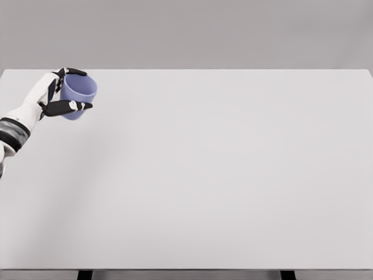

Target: Flip the cup with left arm and place it on the table

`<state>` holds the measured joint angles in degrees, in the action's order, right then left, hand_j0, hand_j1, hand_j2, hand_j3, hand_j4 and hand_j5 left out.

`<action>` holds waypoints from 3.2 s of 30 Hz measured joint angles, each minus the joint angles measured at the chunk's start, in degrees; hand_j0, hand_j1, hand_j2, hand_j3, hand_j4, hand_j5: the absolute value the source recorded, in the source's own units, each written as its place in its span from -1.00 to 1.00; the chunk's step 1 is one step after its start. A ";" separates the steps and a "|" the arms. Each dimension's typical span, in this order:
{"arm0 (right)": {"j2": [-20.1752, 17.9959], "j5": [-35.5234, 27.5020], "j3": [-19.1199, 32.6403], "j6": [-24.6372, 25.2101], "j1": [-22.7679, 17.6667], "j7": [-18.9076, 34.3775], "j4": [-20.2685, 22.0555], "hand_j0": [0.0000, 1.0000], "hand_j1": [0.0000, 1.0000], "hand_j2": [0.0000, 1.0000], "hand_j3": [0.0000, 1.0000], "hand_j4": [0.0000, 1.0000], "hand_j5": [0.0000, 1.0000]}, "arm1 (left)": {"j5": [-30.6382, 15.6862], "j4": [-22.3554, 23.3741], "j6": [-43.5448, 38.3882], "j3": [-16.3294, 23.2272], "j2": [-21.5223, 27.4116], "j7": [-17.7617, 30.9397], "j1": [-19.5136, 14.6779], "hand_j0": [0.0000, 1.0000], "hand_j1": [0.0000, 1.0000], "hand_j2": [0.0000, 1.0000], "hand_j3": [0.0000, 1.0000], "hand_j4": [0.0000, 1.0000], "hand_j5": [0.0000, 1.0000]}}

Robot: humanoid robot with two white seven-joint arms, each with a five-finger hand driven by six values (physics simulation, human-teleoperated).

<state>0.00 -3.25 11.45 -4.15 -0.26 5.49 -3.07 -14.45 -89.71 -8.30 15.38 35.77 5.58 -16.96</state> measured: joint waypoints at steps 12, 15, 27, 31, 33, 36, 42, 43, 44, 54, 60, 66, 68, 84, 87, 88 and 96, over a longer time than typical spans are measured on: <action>0.00 0.00 -0.01 0.01 0.00 0.03 0.00 1.00 1.00 1.00 1.00 1.00 1.00 | -0.03 6.60 13.21 -2.19 -5.26 0.02 1.94 0.28 0.28 0.28 0.28 0.28 0.28; 0.00 0.00 -0.02 -0.02 0.00 0.01 0.00 1.00 1.00 1.00 1.00 1.00 1.00 | -0.04 8.38 15.44 -2.57 -6.66 0.00 2.02 0.28 0.28 0.28 0.28 0.28 0.28; 0.00 0.00 -0.01 -0.02 0.00 0.03 0.00 1.00 1.00 1.00 1.00 1.00 1.00 | -0.01 16.01 26.65 -2.79 -11.37 0.00 2.02 0.29 0.29 0.29 0.29 0.29 0.29; 0.00 0.00 -0.02 -0.02 0.00 0.01 0.00 1.00 1.00 1.00 1.00 1.00 1.00 | 0.01 19.41 31.20 -2.86 -13.30 0.01 1.94 0.29 0.29 0.29 0.29 0.29 0.29; 0.00 0.00 0.00 -0.02 0.00 0.02 0.00 1.00 1.00 1.00 1.00 1.00 1.00 | 0.02 20.34 32.20 -3.10 -14.13 0.02 2.02 0.29 0.29 0.29 0.29 0.29 0.29; 0.00 0.00 0.00 0.00 0.00 0.02 0.00 1.00 1.00 1.00 1.00 1.00 1.00 | -0.17 21.00 32.93 -3.41 -15.06 -0.02 2.02 0.29 0.29 0.29 0.29 0.29 0.29; 0.00 0.00 0.00 0.00 0.00 0.02 0.00 1.00 1.00 1.00 1.00 1.00 1.00 | -0.55 23.54 36.27 -3.63 -16.60 -0.04 2.02 0.29 0.29 0.29 0.29 0.29 0.29; 0.00 0.00 0.00 -0.01 0.00 0.02 0.00 1.00 1.00 1.00 1.00 1.00 1.00 | -0.63 23.77 36.56 -3.65 -16.75 -0.04 2.02 0.29 0.29 0.29 0.29 0.29 0.29; 0.00 0.00 0.00 -0.01 0.00 0.02 0.00 1.00 1.00 1.00 1.00 1.00 1.00 | -0.71 23.94 36.77 -3.66 -16.91 -0.04 2.02 0.29 0.29 0.29 0.29 0.29 0.29; 0.00 0.00 -0.01 0.00 0.00 0.02 0.00 1.00 1.00 1.00 1.00 1.00 1.00 | -3.16 24.44 36.91 -4.29 -17.49 -0.04 2.37 0.29 0.29 0.29 0.29 0.29 0.29; 0.00 0.00 -0.01 0.00 0.00 0.03 0.00 1.00 1.00 1.00 1.00 1.00 1.00 | -4.29 24.75 36.78 -4.33 -18.34 -0.04 2.46 0.30 0.30 0.30 0.30 0.30 0.30; 0.00 0.00 -0.01 0.01 0.00 0.03 0.00 1.00 1.00 1.00 1.00 1.00 1.00 | -4.52 24.96 36.71 -4.31 -18.54 -0.04 3.17 0.31 0.31 0.31 0.31 0.31 0.31; 0.00 0.00 -0.01 0.00 0.00 0.03 0.00 1.00 1.00 1.00 1.00 1.00 1.00 | -4.54 24.97 36.70 -4.31 -18.56 -0.04 3.17 0.33 0.33 0.33 0.33 0.33 0.33; 0.00 0.00 -0.01 0.02 0.00 0.02 0.00 1.00 1.00 1.00 1.00 1.00 1.00 | -4.40 24.53 36.88 -4.31 -18.57 -0.04 3.25 0.69 0.69 0.69 0.69 0.69 0.69; 0.00 0.00 -0.01 0.02 0.00 0.02 0.00 1.00 1.00 1.00 1.00 1.00 1.00 | -4.37 24.46 36.92 -4.31 -18.57 -0.04 3.25 0.71 0.71 0.71 0.71 0.71 0.71; 0.00 0.00 0.00 0.00 0.00 0.02 0.00 1.00 1.00 1.00 1.00 1.00 1.00 | -4.38 24.42 36.95 -4.31 -18.57 -0.04 3.25 0.72 0.72 0.72 0.72 0.72 0.72; 0.00 0.00 0.00 -0.02 0.00 0.02 0.00 1.00 1.00 1.00 1.00 1.00 1.00 | -4.33 24.27 37.03 -4.31 -18.56 -0.04 3.60 0.76 0.76 0.76 0.76 0.76 0.76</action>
<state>0.00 -3.25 11.45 -4.17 -0.26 5.51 -3.07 -18.78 -65.44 28.73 11.07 17.20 5.54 -13.36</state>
